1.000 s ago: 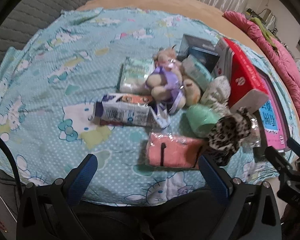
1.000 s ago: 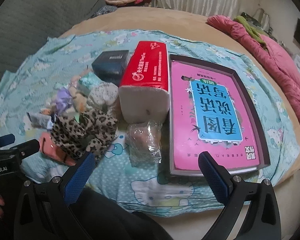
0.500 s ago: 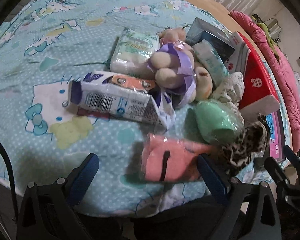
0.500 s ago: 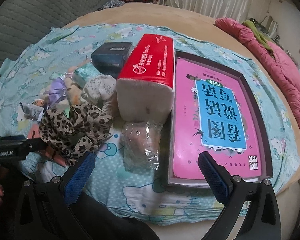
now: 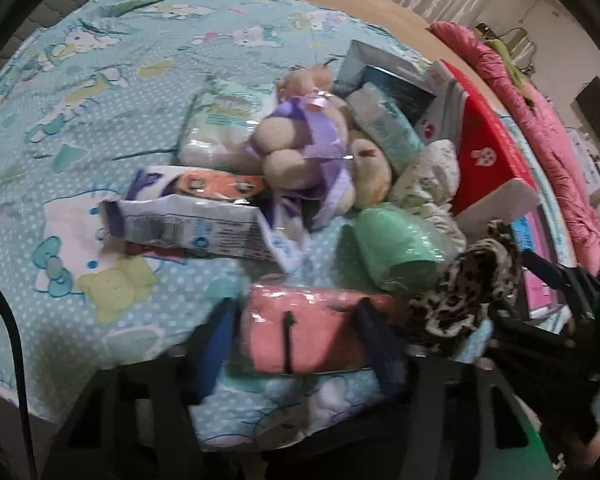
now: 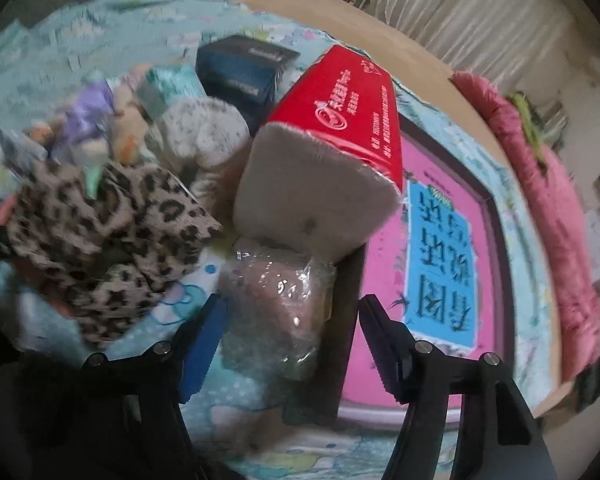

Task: Organize soft objects
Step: 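Grasp the pink cloth package with left tool while right tool grasps clear bag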

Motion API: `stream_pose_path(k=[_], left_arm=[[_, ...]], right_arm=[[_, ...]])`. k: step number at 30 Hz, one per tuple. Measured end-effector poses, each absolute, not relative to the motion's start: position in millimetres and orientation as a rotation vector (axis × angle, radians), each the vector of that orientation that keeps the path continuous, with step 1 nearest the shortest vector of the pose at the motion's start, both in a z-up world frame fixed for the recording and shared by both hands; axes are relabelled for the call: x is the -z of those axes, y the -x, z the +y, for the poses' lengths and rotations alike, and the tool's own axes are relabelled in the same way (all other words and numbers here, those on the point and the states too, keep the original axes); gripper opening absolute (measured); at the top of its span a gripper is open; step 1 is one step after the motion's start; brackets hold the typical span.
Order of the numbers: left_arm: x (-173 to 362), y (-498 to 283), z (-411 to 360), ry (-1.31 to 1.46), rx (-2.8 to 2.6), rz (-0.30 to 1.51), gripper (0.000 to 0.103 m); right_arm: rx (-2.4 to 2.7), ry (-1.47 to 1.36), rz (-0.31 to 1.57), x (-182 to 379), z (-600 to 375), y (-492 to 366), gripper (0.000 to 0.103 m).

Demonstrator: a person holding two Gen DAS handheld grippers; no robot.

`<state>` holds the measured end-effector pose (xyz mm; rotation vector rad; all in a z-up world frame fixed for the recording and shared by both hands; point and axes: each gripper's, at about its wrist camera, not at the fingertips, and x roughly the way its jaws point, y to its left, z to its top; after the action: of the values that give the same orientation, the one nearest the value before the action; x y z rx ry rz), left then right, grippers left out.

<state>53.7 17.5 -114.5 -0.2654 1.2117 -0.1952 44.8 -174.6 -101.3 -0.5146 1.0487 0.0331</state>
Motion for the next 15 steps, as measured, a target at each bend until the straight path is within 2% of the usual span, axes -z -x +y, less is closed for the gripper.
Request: stream_pose_path(k=[3,5,6,11,15], left_arm=[[112.2,-53.3,18.5,0.267,0.206,1.2,0.046],[111.4,-53.2,23.6,0.287,0.211,1.186,0.031],[110.7,-53.7,26.9,0.3,0.213,1.181,0.028],[107.7,-50.7,36.9,0.338,0.234,1.176,0.021],[102.3,-45.9,38.2,0.343,0.24,1.177,0.02]], right_arm=[[-0.01,0.531,1.032,105.9,-177.3,-48.4,0.062],[-0.017,0.519,1.023,106.7,-180.1,-50.3,0.06],[-0.016,0.518,1.018,106.0,-181.1,-51.3,0.059],[-0.036,0.469,0.999,98.9,-190.3,-49.7,0.053],[-0.062,0.389,0.983,88.6,-202.7,-50.1,0.049]])
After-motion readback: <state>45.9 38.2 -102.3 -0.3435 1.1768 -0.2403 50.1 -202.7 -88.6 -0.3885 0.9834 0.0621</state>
